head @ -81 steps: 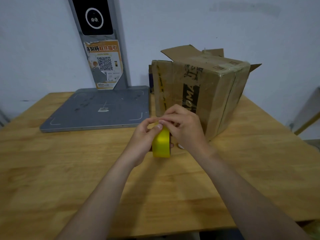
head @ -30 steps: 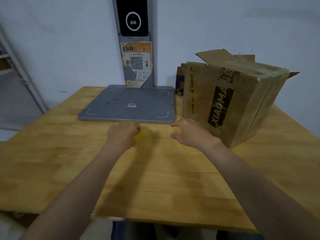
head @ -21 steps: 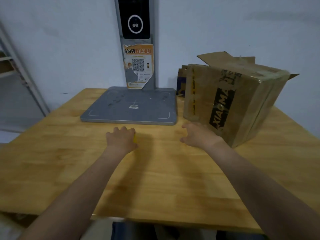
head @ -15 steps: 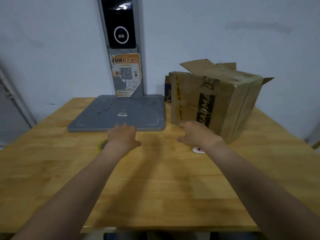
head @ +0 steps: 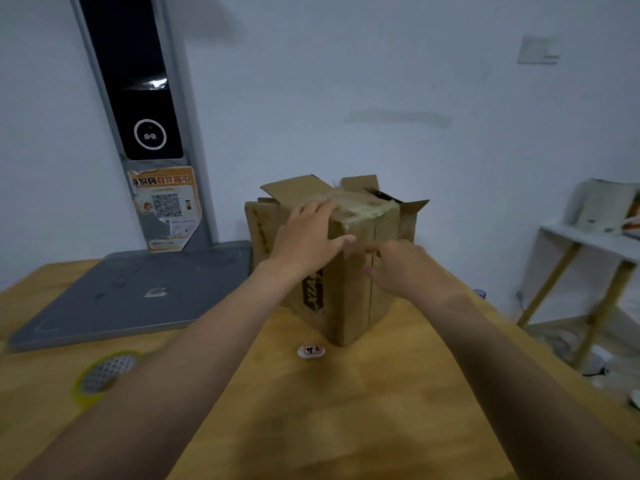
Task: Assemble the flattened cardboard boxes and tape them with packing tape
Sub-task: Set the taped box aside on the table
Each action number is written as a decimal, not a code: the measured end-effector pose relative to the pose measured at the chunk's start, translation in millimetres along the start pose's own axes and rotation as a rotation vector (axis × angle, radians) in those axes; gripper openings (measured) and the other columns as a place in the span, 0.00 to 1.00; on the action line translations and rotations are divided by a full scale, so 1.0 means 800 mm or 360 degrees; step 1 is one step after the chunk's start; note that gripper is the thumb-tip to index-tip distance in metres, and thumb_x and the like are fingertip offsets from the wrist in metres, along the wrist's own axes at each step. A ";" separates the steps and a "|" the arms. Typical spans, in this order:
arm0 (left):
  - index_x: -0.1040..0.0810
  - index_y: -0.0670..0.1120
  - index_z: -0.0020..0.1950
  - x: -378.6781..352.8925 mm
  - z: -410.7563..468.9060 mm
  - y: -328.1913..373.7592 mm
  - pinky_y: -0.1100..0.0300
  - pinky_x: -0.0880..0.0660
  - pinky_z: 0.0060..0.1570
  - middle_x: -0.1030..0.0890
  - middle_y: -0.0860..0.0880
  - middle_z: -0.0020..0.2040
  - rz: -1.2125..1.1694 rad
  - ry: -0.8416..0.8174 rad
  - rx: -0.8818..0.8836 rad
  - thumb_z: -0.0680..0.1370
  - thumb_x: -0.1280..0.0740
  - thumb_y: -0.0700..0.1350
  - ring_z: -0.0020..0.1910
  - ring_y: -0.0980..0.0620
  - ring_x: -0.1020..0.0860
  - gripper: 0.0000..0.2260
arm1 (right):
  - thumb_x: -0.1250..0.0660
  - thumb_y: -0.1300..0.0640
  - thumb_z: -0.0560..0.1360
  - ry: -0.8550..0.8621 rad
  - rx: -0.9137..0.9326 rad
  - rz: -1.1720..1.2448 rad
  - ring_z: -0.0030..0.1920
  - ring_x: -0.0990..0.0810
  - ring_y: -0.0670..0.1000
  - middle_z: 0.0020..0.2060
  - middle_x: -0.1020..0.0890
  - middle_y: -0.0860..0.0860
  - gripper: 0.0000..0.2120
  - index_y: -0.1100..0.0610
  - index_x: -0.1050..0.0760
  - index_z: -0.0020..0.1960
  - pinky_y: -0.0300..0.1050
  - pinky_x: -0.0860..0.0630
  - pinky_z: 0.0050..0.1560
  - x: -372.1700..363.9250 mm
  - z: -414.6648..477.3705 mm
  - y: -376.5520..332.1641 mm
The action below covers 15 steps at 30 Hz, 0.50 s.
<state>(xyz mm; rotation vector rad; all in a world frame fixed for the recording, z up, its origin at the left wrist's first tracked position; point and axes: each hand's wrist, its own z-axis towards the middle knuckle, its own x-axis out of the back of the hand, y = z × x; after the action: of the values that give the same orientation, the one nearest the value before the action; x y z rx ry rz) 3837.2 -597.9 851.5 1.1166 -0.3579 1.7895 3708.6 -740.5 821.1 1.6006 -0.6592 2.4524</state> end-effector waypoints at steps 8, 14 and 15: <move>0.19 0.55 0.67 -0.047 0.033 -0.003 0.54 0.20 0.54 0.17 0.56 0.64 0.0122 0.0284 -0.0302 0.86 0.45 0.58 0.63 0.54 0.21 0.18 | 0.54 0.44 0.86 0.0216 0.0446 0.0107 0.80 0.42 0.53 0.78 0.34 0.50 0.25 0.51 0.38 0.80 0.57 0.39 0.77 -0.005 0.059 0.024; 0.22 0.53 0.72 -0.045 0.037 -0.036 0.54 0.29 0.68 0.21 0.55 0.70 0.0106 0.0156 -0.0361 0.86 0.47 0.58 0.72 0.53 0.27 0.21 | 0.56 0.44 0.87 0.0282 0.0294 0.0147 0.80 0.42 0.48 0.78 0.33 0.46 0.25 0.49 0.36 0.79 0.58 0.48 0.79 -0.015 0.107 0.053; 0.23 0.53 0.73 -0.046 0.037 -0.039 0.53 0.31 0.70 0.23 0.55 0.72 0.0077 0.0133 -0.0347 0.86 0.47 0.57 0.74 0.54 0.29 0.21 | 0.56 0.44 0.87 0.0281 0.0278 0.0187 0.81 0.44 0.47 0.78 0.34 0.46 0.25 0.51 0.36 0.79 0.57 0.48 0.80 -0.016 0.113 0.058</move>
<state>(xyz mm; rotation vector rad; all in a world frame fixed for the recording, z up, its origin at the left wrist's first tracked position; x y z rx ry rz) 3883.4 -623.0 831.0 0.8840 -0.5204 1.7854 3773.8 -819.5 827.2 1.4142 -0.5393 2.7654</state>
